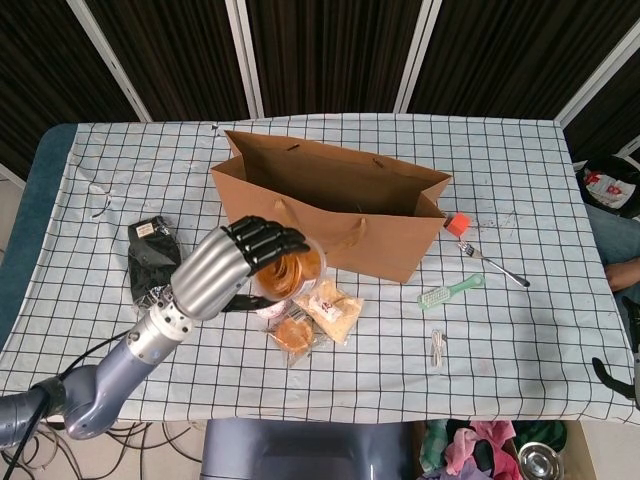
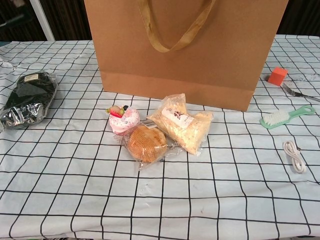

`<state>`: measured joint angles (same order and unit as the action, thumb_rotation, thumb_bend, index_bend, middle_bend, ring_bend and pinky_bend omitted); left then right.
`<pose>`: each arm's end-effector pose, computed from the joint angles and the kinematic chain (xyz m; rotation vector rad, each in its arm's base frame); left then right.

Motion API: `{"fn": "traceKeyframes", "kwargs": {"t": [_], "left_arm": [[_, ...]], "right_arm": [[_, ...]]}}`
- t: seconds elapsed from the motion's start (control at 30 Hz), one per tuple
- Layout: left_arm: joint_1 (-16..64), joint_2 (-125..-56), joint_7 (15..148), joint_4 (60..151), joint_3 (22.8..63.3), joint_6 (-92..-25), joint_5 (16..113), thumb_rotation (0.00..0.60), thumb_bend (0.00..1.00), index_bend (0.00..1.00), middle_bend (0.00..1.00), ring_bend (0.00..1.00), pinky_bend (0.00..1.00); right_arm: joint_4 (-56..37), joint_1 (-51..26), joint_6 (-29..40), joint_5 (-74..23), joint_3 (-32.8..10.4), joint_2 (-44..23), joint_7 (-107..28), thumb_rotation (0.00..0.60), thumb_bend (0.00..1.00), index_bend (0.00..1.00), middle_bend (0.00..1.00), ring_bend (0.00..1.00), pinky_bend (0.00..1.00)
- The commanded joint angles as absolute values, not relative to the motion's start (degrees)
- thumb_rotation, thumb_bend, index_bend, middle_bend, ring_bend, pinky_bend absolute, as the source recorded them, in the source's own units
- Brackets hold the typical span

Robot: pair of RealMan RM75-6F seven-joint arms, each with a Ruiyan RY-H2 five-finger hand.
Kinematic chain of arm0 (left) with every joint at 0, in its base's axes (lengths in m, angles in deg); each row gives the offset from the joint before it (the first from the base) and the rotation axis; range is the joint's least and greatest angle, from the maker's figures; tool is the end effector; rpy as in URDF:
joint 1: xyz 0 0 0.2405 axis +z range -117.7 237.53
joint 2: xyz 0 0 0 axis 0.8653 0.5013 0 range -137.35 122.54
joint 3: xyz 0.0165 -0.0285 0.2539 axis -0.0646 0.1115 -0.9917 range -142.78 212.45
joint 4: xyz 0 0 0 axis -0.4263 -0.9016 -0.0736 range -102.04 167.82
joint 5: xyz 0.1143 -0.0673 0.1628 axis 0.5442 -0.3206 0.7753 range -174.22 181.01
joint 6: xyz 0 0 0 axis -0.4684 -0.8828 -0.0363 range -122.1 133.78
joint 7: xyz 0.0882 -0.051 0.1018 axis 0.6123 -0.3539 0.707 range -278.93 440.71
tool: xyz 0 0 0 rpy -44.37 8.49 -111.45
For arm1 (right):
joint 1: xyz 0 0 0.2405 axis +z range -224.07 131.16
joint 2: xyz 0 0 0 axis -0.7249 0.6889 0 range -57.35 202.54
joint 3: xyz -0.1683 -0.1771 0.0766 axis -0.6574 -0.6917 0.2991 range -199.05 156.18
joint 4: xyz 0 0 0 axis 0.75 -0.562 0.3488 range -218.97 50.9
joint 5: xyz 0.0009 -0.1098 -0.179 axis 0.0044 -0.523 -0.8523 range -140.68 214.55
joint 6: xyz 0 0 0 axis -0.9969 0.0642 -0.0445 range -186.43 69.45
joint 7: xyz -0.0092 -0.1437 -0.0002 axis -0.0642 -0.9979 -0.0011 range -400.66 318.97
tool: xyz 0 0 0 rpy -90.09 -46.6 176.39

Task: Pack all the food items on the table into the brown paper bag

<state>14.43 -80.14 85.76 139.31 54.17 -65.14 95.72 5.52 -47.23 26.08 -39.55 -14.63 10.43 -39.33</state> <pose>-0.0086 0.3075 0.1157 -1.8572 -0.4915 -1.7596 -0.3556 -0.1601 0.1949 1.1586 -0.9313 0.7586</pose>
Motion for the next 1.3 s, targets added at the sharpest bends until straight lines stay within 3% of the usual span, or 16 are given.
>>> {"fn": "traceKeyframes", "kwargs": {"t": [0.03, 0.17, 0.47, 0.77, 1.03, 1.17, 1.3], "left_arm": [[9.5, -81.6, 88.6, 138.2, 60.7, -62.2, 88.4, 0.600, 0.33, 0.39, 0.45, 0.31, 0.37], [4.3, -84.6, 89.3, 133.3, 64.5, -60.1, 85.2, 0.600, 0.33, 0.39, 0.45, 0.31, 0.38], [-3.6, -90.5, 92.7, 121.4, 67.7, -55.5, 77.0, 0.600, 0.33, 0.39, 0.45, 0.31, 0.38], [-6.3, -93.4, 92.2, 113.6, 66.4, -52.3, 72.4, 0.600, 0.32, 0.39, 0.44, 0.31, 0.38], [-6.3, -93.3, 92.2, 112.1, 63.9, -49.9, 70.2, 0.600, 0.30, 0.36, 0.40, 0.30, 0.37], [-6.1, -92.7, 93.2, 112.6, 63.1, -49.0, 68.4, 0.600, 0.21, 0.31, 0.35, 0.24, 0.34], [-6.2, -91.6, 96.2, 113.6, 62.4, -47.8, 65.6, 0.600, 0.05, 0.22, 0.20, 0.09, 0.25]], "right_arm": [[5.4, -47.2, 26.0, -39.5, -14.6, 10.4, -39.2, 0.600, 0.22, 0.01, 0.10, 0.18, 0.19], [4.9, -47.0, 25.2, -38.9, -14.6, 10.2, -39.1, 0.600, 0.22, 0.01, 0.10, 0.18, 0.19], [3.9, -46.9, 24.3, -37.7, -14.4, 9.9, -39.0, 0.600, 0.22, 0.01, 0.10, 0.18, 0.19], [3.4, -47.0, 24.2, -37.0, -14.1, 10.1, -38.5, 0.600, 0.22, 0.01, 0.10, 0.18, 0.19], [3.6, -47.2, 24.6, -37.1, -14.0, 10.4, -38.4, 0.600, 0.22, 0.01, 0.10, 0.18, 0.19], [3.7, -47.3, 24.8, -37.1, -13.9, 10.4, -38.4, 0.600, 0.22, 0.01, 0.10, 0.18, 0.19], [3.8, -47.4, 25.1, -37.1, -13.8, 10.5, -38.4, 0.600, 0.22, 0.01, 0.10, 0.18, 0.19]]}}
